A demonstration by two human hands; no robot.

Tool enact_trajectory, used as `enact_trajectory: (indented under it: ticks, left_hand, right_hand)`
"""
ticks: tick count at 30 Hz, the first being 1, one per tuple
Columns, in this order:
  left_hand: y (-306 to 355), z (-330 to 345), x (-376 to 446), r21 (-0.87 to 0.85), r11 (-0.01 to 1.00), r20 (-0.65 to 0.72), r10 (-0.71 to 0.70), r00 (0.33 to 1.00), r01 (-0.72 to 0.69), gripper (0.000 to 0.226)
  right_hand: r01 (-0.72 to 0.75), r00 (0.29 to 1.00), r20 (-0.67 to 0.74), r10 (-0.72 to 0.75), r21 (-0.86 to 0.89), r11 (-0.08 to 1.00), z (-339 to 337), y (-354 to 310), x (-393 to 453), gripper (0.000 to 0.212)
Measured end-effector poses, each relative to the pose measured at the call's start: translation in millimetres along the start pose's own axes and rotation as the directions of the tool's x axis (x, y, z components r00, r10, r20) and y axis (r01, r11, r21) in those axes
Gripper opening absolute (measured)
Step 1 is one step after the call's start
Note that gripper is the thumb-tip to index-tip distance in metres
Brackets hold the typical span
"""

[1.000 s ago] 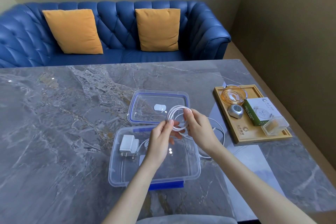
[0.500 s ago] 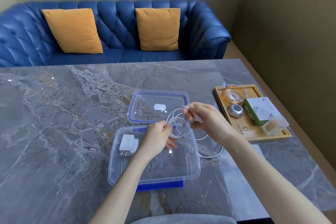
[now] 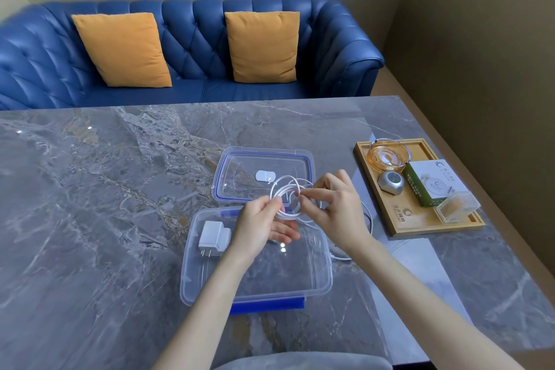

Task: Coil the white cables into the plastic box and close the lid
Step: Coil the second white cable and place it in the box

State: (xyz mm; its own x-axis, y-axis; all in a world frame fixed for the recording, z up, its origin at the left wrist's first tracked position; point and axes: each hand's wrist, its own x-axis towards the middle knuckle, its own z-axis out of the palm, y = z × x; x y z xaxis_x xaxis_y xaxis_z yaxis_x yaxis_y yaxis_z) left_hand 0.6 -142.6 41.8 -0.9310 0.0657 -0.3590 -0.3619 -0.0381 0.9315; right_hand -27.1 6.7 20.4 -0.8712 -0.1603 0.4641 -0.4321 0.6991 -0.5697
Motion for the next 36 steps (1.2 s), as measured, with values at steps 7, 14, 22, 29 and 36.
enact_trajectory:
  ticks: [7,14,22,29,36]
  left_hand:
    - [-3.1,6.4,1.5,0.105,0.993,-0.038,0.061,0.997,-0.056,0.028]
    - [-2.4,12.1,-1.7,0.121,0.987,-0.042,0.110,0.993,-0.104,0.027]
    - [2.1,9.2,-5.9,-0.029,0.990,0.051,0.140,0.989,-0.139,0.024]
    - [2.1,6.5,-8.8,-0.217,0.975,0.115,0.082,0.990,-0.055,0.024]
    - [12.2,-21.2,-14.5,-0.135,0.989,0.320,-0.012,0.947,0.058,0.027]
  right_hand:
    - [-0.009,0.999,-0.036,0.008,-0.034,0.999,3.2,-0.1,-2.6,0.029]
    - [0.024,0.939,-0.328,-0.106,-0.244,0.970,3.7,-0.2,-3.1,0.015]
    - [-0.347,0.933,0.257,0.251,0.471,0.811,-6.7,-9.0,2.8,0.020]
    - [-0.626,0.780,0.522,0.346,0.644,0.439,-13.2,-18.5,8.1,0.025]
    - [-0.725,0.680,0.600,0.421,0.465,0.508,-37.8,-1.9,16.0,0.041]
